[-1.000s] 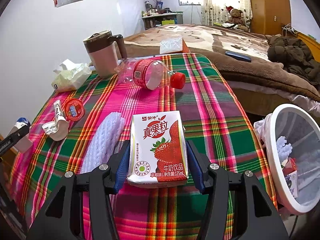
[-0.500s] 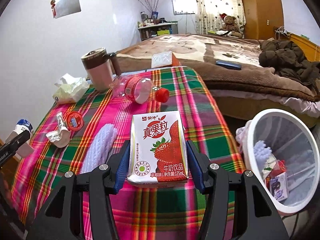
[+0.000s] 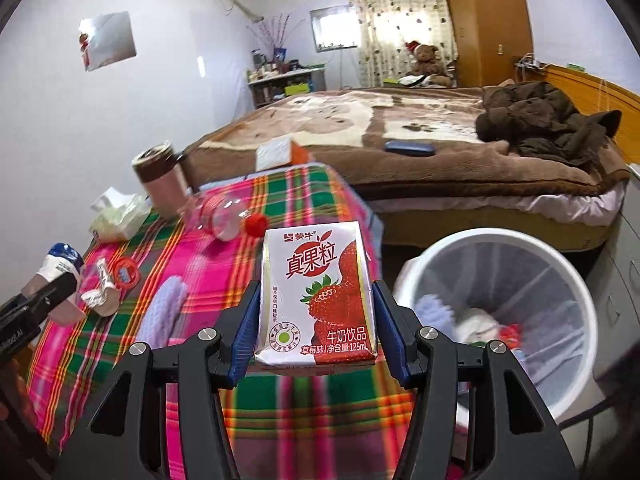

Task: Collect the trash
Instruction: 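Carry the tub and milk carton with both tools over the white bin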

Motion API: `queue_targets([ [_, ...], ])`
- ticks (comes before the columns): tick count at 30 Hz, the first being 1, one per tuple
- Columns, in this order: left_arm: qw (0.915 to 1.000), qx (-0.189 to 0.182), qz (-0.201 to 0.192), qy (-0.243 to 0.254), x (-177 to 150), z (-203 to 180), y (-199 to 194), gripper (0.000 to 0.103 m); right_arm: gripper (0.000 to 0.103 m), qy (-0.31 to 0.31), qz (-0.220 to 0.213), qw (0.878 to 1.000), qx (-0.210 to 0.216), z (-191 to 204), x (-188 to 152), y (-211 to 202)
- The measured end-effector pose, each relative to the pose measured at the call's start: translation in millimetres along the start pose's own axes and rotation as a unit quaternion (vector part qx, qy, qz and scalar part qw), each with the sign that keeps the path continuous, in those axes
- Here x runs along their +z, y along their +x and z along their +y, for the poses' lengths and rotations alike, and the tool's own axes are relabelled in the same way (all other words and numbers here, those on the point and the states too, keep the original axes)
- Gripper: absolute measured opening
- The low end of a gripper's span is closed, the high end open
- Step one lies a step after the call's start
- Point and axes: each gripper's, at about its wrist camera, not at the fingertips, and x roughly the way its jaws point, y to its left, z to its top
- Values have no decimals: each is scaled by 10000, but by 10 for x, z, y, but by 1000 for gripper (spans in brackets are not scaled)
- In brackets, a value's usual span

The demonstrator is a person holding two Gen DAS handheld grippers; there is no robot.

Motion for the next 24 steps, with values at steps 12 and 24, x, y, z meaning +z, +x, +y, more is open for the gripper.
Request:
queue_targets([
  [12,9947,-873,53,539,109,-876,198,63,55,339,-170,9977,-562,-586,82,-167],
  [24,9825,-1544,261,1011,106,-1631,366,63,55,539,7,9937,-979,-1060,27,-145],
])
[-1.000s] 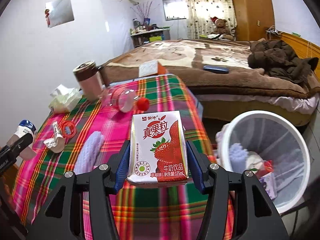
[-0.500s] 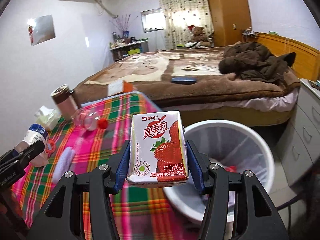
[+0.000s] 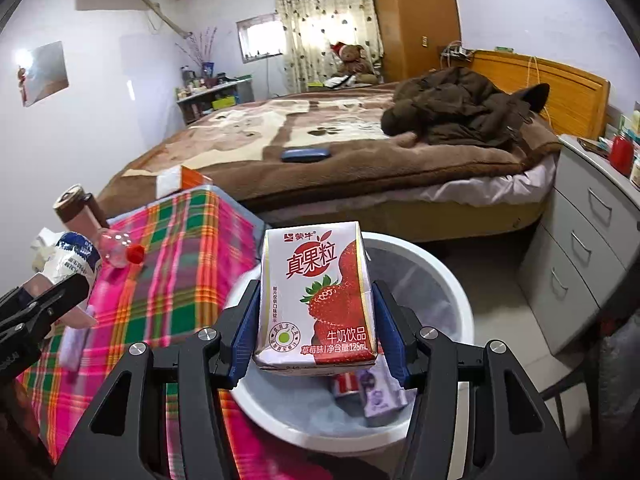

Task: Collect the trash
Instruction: 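Carry the tub and milk carton with both tools over the white bin, then open both tools to drop the carton and tub into the bin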

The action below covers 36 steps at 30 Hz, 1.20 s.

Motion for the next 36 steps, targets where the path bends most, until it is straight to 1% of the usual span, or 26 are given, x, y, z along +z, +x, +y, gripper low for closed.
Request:
queue_targets([
  [6,9991,-253,153,307,-5,-386,248,63,55,91,165,9997,-129,-204,-6,93],
  [10,9978,-458,263,409,-5,-602,408,63,55,121,309,9992,-203,-343,-28,177],
  [13,9965,-550,336,526,-4,-709,488,63,55,112,428,9987,-254,-410,-59,227],
  [18,9955,-631,460,528,4,-843,606,63,55,128,567,9980,-267,-496,-71,295],
  [20,9951,-628,500,572,-11,-876,640,64,55,106,598,9978,-267,-515,-63,310],
  [23,9947,-713,542,501,-14,-890,677,64,55,64,657,9975,-251,-532,-61,340],
  [25,9948,-704,539,510,-13,-893,685,66,56,39,659,9974,-280,-534,-64,341],
  [27,9949,-680,560,481,-8,-881,696,77,56,31,667,9971,-369,-539,-64,354],
  [28,9951,-684,556,440,-7,-864,690,78,57,38,678,9969,-391,-548,-63,363],
  [29,9952,-699,541,412,-6,-847,673,78,61,64,668,9970,-393,-553,-65,357],
  [31,9957,-657,506,420,-4,-824,644,78,66,96,651,9973,-319,-550,-72,333],
  [33,9962,-591,506,394,-6,-791,627,79,66,78,625,9976,-297,-530,-69,323],
  [36,9963,-597,534,301,-14,-726,608,79,66,34,582,9979,-298,-490,-65,299],
])
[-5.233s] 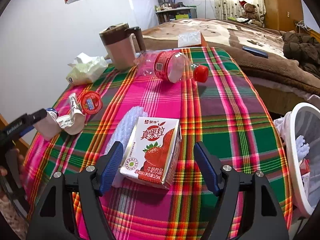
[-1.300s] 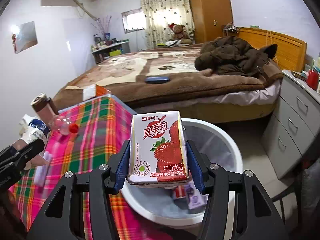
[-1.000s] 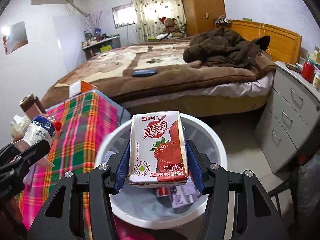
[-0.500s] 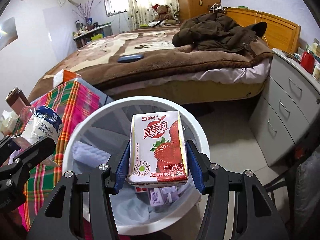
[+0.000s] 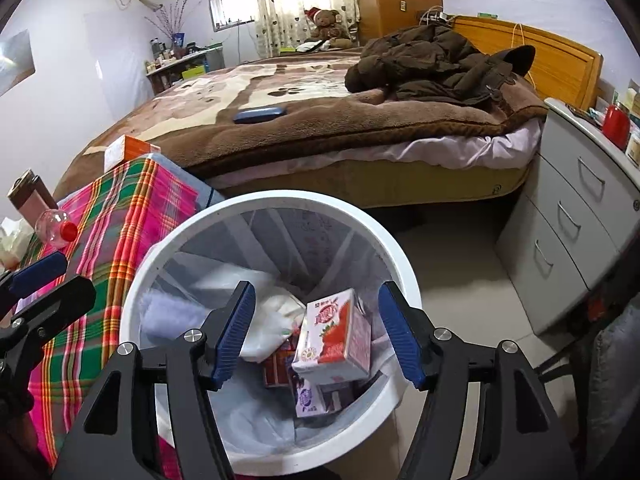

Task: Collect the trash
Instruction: 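Open both tools to drop the carton and tub into the bin, then move the left tool toward the patterned paper cup while the right tool approaches the other foam net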

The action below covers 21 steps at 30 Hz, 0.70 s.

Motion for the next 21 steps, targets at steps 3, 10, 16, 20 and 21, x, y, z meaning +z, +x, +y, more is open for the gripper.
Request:
queue_targets([
  [3,10000,54,-22,-77,-36,74,-53,79,66,-18,-42,10000,29,41,-5,-37],
  [10,9991,200,-102,-347,-109,323,-215,79,66,-47,-168,9998,129,147,-12,-114],
  [16,9978,384,-272,-477,-156,526,-423,79,66,-73,-301,9992,268,289,-8,-181],
  [20,9959,569,-380,-589,-193,699,-580,79,66,-126,-388,9985,376,407,-10,-232],
  [21,9952,627,-410,-629,-201,741,-620,79,66,-135,-403,9983,396,427,-15,-240],
])
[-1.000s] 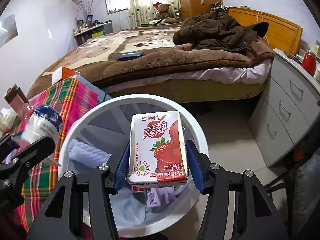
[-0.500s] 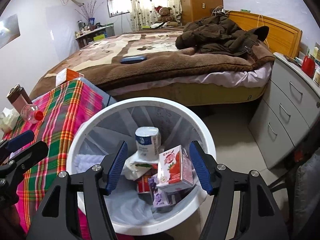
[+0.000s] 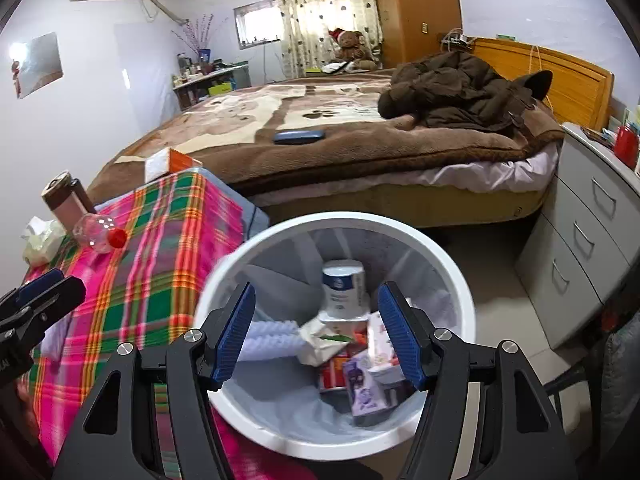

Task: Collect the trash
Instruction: 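Move the left tool toward the patterned paper cup while the right tool approaches the other foam net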

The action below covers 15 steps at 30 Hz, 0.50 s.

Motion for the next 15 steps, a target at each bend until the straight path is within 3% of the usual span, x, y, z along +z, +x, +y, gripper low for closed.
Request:
queue_targets([
  [15,9939,901,-275,-568,-177,883,-485,80,66,-357,-10,9976,599,655,-61,-5],
])
